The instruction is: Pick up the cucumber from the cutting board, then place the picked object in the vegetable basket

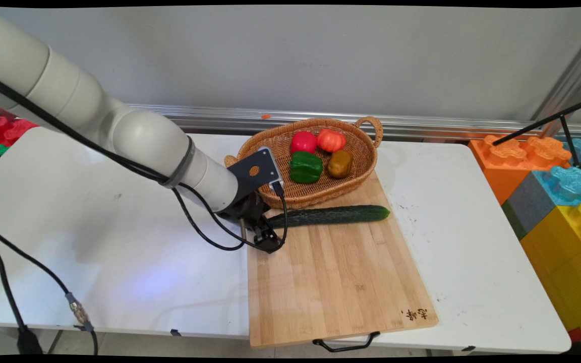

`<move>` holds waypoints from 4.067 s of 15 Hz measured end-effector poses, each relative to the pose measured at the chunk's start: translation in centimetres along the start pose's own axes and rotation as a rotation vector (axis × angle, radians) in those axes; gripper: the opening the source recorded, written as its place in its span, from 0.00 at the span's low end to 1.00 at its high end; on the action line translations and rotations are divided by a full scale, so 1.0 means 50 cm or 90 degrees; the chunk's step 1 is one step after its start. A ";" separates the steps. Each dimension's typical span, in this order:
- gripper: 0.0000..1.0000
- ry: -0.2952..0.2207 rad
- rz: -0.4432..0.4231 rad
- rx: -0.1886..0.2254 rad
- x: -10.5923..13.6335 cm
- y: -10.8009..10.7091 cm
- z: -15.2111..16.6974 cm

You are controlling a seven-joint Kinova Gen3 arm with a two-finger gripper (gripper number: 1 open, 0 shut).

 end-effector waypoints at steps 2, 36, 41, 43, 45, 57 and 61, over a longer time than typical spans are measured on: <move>1.00 -0.001 -0.009 0.000 -0.003 -0.001 0.004; 0.00 0.061 -0.059 -0.101 0.036 0.035 0.006; 0.00 0.104 -0.019 -0.121 0.086 0.023 -0.069; 0.00 0.119 0.022 -0.105 0.113 0.003 -0.107; 0.00 0.127 0.052 -0.084 0.130 -0.022 -0.135; 0.00 0.088 0.209 0.054 0.127 -0.229 -0.144; 0.00 0.074 0.248 0.057 0.113 -0.259 -0.105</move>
